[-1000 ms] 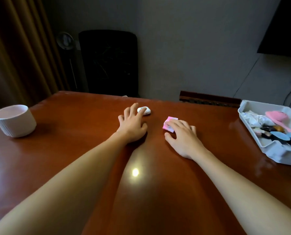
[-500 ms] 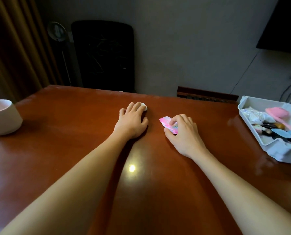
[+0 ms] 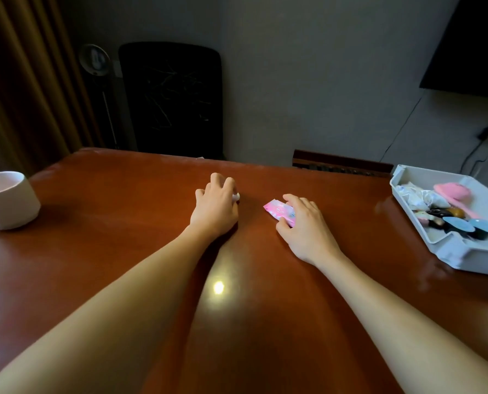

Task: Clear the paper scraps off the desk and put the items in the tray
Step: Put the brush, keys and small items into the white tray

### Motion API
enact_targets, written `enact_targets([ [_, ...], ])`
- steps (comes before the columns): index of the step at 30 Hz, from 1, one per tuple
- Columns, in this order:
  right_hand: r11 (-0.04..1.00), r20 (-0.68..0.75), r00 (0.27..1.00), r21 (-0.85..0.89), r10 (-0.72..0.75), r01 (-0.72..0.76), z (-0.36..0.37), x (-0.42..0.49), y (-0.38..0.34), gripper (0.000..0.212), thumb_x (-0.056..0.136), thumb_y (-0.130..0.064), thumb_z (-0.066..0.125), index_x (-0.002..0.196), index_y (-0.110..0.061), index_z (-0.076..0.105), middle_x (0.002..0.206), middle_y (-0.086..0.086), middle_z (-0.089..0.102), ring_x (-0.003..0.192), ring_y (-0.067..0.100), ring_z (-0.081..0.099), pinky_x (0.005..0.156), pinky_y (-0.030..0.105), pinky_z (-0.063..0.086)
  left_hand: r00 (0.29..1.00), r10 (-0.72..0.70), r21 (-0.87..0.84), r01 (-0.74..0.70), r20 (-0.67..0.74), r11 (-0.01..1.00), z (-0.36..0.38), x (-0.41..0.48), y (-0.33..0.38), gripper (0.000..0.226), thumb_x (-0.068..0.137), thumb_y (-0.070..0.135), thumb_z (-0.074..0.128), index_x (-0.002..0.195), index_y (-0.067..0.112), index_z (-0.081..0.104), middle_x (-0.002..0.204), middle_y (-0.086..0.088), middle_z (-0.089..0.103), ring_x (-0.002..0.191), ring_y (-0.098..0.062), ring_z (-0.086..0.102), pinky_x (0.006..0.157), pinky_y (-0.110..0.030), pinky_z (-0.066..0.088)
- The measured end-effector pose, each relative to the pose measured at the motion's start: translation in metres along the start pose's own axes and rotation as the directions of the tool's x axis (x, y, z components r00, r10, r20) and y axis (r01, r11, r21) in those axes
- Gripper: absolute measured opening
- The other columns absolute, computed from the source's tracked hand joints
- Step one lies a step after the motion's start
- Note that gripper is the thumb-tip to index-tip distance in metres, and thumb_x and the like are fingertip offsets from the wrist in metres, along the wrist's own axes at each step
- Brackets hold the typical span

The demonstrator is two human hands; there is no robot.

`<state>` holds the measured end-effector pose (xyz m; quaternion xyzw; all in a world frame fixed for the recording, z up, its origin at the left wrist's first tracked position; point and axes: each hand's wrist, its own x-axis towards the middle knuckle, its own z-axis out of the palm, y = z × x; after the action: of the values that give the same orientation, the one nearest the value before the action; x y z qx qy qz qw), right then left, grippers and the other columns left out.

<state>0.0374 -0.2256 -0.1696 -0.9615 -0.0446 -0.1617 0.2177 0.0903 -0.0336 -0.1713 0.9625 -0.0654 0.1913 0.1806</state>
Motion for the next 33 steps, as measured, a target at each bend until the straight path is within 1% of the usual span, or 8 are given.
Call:
enact_targets([
  [5, 1.0, -0.034, 0.999, -0.021, -0.023, 0.022, -0.002, -0.005, -0.002, 0.051, 0.095, -0.031, 0.057, 0.144, -0.024, 0.043, 0.145, -0.002, 0.048, 0.129, 0.018, 0.044, 0.103, 0.031, 0.041, 0.992, 0.025, -0.021, -0.022, 0.124, 1.0, -0.015, -0.01, 0.003, 0.022, 0.099, 0.024, 0.05, 0.121, 0.023, 0.046, 0.131, -0.008, 0.051, 0.119, -0.028, 0.046, 0.105, -0.046, 0.03],
  [8, 0.999, -0.059, 0.997, -0.023, -0.041, 0.039, -0.005, -0.01, -0.004, 0.048, 0.094, -0.03, 0.058, 0.14, -0.023, 0.047, 0.14, -0.001, 0.052, 0.124, 0.018, 0.047, 0.099, 0.03, 0.042, 0.986, 0.087, -0.023, -0.085, 0.141, 0.996, -0.029, -0.023, 0.004, 0.018, 0.098, 0.027, 0.05, 0.116, 0.023, 0.048, 0.124, -0.005, 0.055, 0.113, -0.027, 0.051, 0.102, -0.046, 0.03],
  [12, 0.997, -0.045, 0.996, -0.032, -0.072, 0.071, -0.013, -0.017, -0.009, 0.048, 0.093, -0.028, 0.06, 0.139, -0.022, 0.048, 0.139, 0.001, 0.052, 0.122, 0.019, 0.048, 0.1, 0.03, 0.041, 0.985, 0.056, -0.034, -0.051, 0.163, 0.998, -0.041, -0.04, 0.007, 0.016, 0.097, 0.027, 0.054, 0.113, 0.026, 0.049, 0.122, -0.001, 0.058, 0.108, -0.023, 0.055, 0.104, -0.048, 0.028],
  [16, 0.981, 0.006, 0.988, -0.115, -0.156, 0.155, -0.029, -0.029, -0.007, 0.051, 0.092, -0.025, 0.059, 0.141, -0.024, 0.046, 0.139, -0.001, 0.051, 0.125, 0.019, 0.046, 0.104, 0.032, 0.035, 0.98, 0.096, 0.053, -0.107, 0.177, 0.993, -0.055, -0.054, 0.013, 0.018, 0.097, 0.017, 0.052, 0.113, 0.026, 0.05, 0.12, 0.002, 0.056, 0.111, -0.02, 0.051, 0.107, -0.048, 0.018],
  [20, 0.952, 0.004, 0.977, -0.222, -0.215, 0.21, -0.058, -0.041, 0.001, 0.053, 0.091, -0.028, 0.061, 0.141, -0.025, 0.045, 0.138, -0.003, 0.052, 0.128, 0.019, 0.037, 0.103, 0.034, 0.03, 0.979, 0.136, 0.031, -0.143, 0.152, 0.989, -0.07, -0.067, 0.032, 0.019, 0.095, 0.018, 0.057, 0.112, 0.024, 0.051, 0.119, 0.002, 0.059, 0.11, -0.018, 0.053, 0.109, -0.048, 0.017],
  [25, 0.954, -0.021, 0.982, -0.244, -0.187, 0.176, -0.107, -0.059, 0.011, 0.048, 0.091, -0.025, 0.06, 0.137, -0.025, 0.048, 0.136, -0.004, 0.052, 0.126, 0.02, 0.035, 0.101, 0.034, 0.029, 0.966, 0.216, -0.039, -0.213, 0.144, 0.976, -0.084, -0.076, 0.073, 0.018, 0.096, 0.023, 0.06, 0.111, 0.026, 0.051, 0.12, 0.004, 0.06, 0.107, -0.018, 0.054, 0.111, -0.048, 0.017],
  [30, 0.96, -0.053, 0.988, -0.25, -0.146, 0.128, -0.155, -0.066, 0.037, 0.029, 0.085, -0.019, 0.059, 0.113, -0.027, 0.057, 0.122, -0.008, 0.058, 0.122, 0.021, 0.039, 0.096, 0.037, 0.029, 0.939, 0.321, -0.1, -0.31, 0.123, 0.945, -0.091, -0.074, 0.12, 0.013, 0.098, 0.025, 0.056, 0.108, 0.028, 0.05, 0.119, 0.005, 0.06, 0.106, -0.017, 0.055, 0.109, -0.048, 0.017],
  [33, 0.963, -0.058, 0.994, -0.261, -0.088, 0.07, -0.18, -0.068, 0.056, 0.026, 0.087, -0.016, 0.058, 0.111, -0.026, 0.056, 0.12, -0.007, 0.057, 0.118, 0.02, 0.037, 0.094, 0.037, 0.029, 0.911, 0.39, -0.113, -0.377, 0.137, 0.919, -0.089, -0.068, 0.149, 0.009, 0.099, 0.029, 0.055, 0.107, 0.029, 0.05, 0.117, 0.006, 0.06, 0.101, -0.015, 0.055, 0.105, -0.047, 0.018],
])
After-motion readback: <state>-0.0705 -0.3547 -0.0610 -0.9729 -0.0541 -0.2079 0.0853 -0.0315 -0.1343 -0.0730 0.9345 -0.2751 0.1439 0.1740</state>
